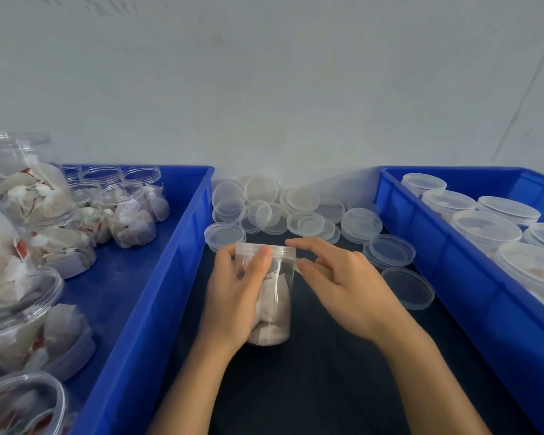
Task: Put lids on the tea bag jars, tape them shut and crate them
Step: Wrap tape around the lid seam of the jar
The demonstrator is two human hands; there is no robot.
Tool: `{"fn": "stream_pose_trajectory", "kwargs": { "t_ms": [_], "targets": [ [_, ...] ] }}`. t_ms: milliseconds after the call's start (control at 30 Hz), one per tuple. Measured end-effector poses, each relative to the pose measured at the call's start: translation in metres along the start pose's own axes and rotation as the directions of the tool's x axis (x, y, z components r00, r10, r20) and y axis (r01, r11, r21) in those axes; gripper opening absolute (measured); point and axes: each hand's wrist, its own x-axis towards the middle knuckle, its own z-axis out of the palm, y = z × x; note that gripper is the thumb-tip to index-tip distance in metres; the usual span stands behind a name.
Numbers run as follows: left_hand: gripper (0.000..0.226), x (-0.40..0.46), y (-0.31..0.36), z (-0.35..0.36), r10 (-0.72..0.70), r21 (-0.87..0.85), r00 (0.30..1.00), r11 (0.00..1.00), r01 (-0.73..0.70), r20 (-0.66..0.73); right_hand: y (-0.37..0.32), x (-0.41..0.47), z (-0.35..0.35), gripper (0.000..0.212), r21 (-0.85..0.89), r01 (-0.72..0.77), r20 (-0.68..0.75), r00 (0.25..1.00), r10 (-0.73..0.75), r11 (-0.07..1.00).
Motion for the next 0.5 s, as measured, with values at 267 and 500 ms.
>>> {"fn": "stream_pose_trajectory", "kwargs": {
  "t_ms": [267, 500],
  "targets": [
    [0.072, 0.004, -0.001, -0.004, -0.044, -0.083, 0.995, 0.995, 0.052, 0.091, 0.009, 0.002, -0.008, 0.026, 0.061, -0.019, -0.006, 1.0, 0.019, 0.998],
    [0.069, 0.002, 0.001, -0.006, -0.08, -0.089, 0.984, 0.991, 0.095, 0.158, 0.01, 0.002, -0.014, 0.022, 0.128, -0.052, 0.043, 0.998, 0.047, 0.99]
  ]
}}
